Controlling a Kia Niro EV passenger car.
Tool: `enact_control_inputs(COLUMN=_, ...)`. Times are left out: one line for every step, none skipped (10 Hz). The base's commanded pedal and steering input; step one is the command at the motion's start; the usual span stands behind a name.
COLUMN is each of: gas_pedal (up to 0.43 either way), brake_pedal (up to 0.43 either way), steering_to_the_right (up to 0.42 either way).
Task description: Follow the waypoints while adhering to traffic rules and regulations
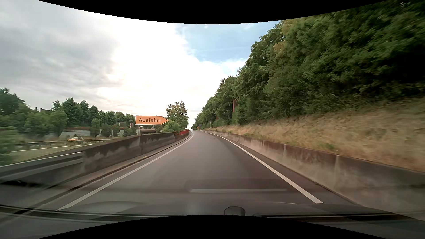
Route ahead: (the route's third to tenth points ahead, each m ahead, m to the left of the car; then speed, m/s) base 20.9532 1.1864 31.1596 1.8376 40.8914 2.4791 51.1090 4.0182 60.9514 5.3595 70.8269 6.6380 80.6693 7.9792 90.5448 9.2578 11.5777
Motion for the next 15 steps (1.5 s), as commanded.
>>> enact_control_inputs(gas_pedal=0.11, brake_pedal=0.0, steering_to_the_right=-0.008)
enact_control_inputs(gas_pedal=0.11, brake_pedal=0.0, steering_to_the_right=-0.01)
enact_control_inputs(gas_pedal=0.118, brake_pedal=0.0, steering_to_the_right=-0.015)
enact_control_inputs(gas_pedal=0.118, brake_pedal=0.0, steering_to_the_right=-0.017)
enact_control_inputs(gas_pedal=0.118, brake_pedal=0.0, steering_to_the_right=-0.017)
enact_control_inputs(gas_pedal=0.13, brake_pedal=0.0, steering_to_the_right=-0.017)
enact_control_inputs(gas_pedal=0.138, brake_pedal=0.0, steering_to_the_right=-0.017)
enact_control_inputs(gas_pedal=0.138, brake_pedal=0.0, steering_to_the_right=-0.016)
enact_control_inputs(gas_pedal=0.138, brake_pedal=0.0, steering_to_the_right=-0.014)
enact_control_inputs(gas_pedal=0.138, brake_pedal=0.0, steering_to_the_right=-0.014)
enact_control_inputs(gas_pedal=0.138, brake_pedal=0.0, steering_to_the_right=-0.013)
enact_control_inputs(gas_pedal=0.138, brake_pedal=0.0, steering_to_the_right=-0.013)
enact_control_inputs(gas_pedal=0.138, brake_pedal=0.0, steering_to_the_right=-0.013)
enact_control_inputs(gas_pedal=0.138, brake_pedal=0.0, steering_to_the_right=-0.013)
enact_control_inputs(gas_pedal=0.138, brake_pedal=0.0, steering_to_the_right=-0.013)
